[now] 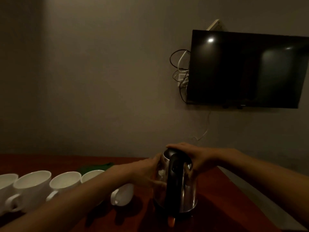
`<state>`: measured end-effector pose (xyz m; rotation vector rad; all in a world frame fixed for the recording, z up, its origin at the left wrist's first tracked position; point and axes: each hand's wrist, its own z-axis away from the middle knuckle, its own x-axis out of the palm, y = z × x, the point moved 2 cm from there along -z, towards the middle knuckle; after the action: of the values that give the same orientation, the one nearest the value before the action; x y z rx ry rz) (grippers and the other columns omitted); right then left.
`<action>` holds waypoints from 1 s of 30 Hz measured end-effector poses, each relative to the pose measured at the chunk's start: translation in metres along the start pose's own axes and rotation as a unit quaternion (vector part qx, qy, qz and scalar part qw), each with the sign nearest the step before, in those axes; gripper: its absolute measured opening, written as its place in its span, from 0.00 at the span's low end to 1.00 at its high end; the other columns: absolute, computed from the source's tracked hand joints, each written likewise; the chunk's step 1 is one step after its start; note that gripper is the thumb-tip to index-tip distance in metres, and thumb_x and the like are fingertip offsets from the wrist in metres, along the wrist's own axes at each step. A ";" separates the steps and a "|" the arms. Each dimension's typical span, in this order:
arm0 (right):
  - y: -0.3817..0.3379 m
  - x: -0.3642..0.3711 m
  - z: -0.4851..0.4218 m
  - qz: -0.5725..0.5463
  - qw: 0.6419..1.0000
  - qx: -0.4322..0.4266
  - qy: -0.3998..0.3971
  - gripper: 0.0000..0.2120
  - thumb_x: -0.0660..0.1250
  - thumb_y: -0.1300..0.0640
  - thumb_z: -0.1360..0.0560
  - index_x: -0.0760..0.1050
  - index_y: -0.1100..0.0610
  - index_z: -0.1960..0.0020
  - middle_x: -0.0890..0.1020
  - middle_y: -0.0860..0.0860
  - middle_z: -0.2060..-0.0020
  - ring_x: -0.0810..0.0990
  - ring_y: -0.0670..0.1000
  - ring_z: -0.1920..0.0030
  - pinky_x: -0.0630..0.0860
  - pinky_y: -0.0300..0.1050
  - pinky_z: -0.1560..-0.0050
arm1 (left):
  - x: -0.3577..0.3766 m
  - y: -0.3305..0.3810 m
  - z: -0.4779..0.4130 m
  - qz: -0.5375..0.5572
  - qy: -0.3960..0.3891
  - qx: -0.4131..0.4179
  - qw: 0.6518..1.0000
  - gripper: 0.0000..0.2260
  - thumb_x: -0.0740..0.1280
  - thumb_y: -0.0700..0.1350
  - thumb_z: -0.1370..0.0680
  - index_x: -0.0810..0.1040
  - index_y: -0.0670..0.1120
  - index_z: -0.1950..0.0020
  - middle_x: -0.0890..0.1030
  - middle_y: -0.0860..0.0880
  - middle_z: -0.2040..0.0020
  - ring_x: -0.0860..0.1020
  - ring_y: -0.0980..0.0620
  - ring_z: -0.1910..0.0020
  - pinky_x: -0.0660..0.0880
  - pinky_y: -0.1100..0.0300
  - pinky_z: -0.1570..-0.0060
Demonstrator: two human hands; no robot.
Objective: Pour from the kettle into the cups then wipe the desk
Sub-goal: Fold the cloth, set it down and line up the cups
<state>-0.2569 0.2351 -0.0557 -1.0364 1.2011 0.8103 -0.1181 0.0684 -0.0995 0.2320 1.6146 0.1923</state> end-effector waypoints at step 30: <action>-0.013 0.000 -0.067 0.054 0.998 -0.018 -0.025 0.59 0.82 0.63 0.37 0.47 0.42 0.20 0.55 0.52 0.24 0.57 0.61 0.23 0.69 0.63 0.30 | 0.014 -0.052 0.006 0.060 0.125 -0.036 0.990 0.44 0.73 0.70 0.33 0.56 0.62 0.23 0.70 0.56 0.29 0.72 0.54 0.33 0.76 0.49 0.36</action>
<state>-0.2684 0.1674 -0.0557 -0.9827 1.2117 0.9393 -0.1144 0.0218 -0.1274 0.2581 1.8408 0.3835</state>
